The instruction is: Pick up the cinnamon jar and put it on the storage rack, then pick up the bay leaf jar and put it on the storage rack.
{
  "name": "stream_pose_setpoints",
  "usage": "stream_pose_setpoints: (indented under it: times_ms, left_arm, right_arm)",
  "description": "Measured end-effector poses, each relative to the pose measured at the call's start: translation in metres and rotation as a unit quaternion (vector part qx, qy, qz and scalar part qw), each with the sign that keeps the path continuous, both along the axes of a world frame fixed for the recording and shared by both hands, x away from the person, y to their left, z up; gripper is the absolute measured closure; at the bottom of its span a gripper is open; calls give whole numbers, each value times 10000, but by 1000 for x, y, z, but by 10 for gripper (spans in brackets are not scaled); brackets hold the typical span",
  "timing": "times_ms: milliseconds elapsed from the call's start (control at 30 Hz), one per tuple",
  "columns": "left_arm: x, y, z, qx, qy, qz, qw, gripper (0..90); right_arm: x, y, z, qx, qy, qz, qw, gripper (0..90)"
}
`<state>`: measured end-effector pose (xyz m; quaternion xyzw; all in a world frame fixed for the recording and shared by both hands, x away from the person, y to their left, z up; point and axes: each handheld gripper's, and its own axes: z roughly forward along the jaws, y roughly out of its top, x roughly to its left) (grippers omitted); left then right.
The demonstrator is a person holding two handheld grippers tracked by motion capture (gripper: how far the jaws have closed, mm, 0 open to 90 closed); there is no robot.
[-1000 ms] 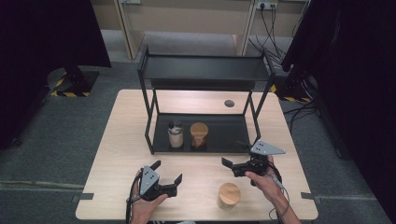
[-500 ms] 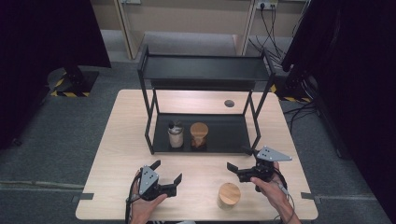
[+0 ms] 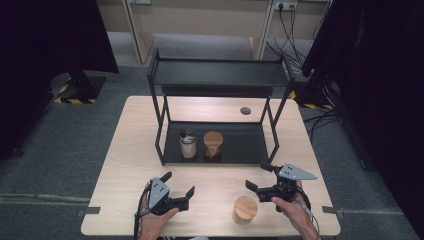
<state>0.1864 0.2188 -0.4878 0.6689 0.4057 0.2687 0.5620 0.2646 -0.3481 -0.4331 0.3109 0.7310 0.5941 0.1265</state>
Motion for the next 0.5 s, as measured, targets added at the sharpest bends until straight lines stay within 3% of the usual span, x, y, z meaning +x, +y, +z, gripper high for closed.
stream_pose_setpoints:
  times_ms: [500]
  left_arm:
    - [0, 0, 0, 8, 0, -10, 10000, 33]
  right_arm:
    - [-8, -8, -3, 58, 41, -74, 9999, 34]
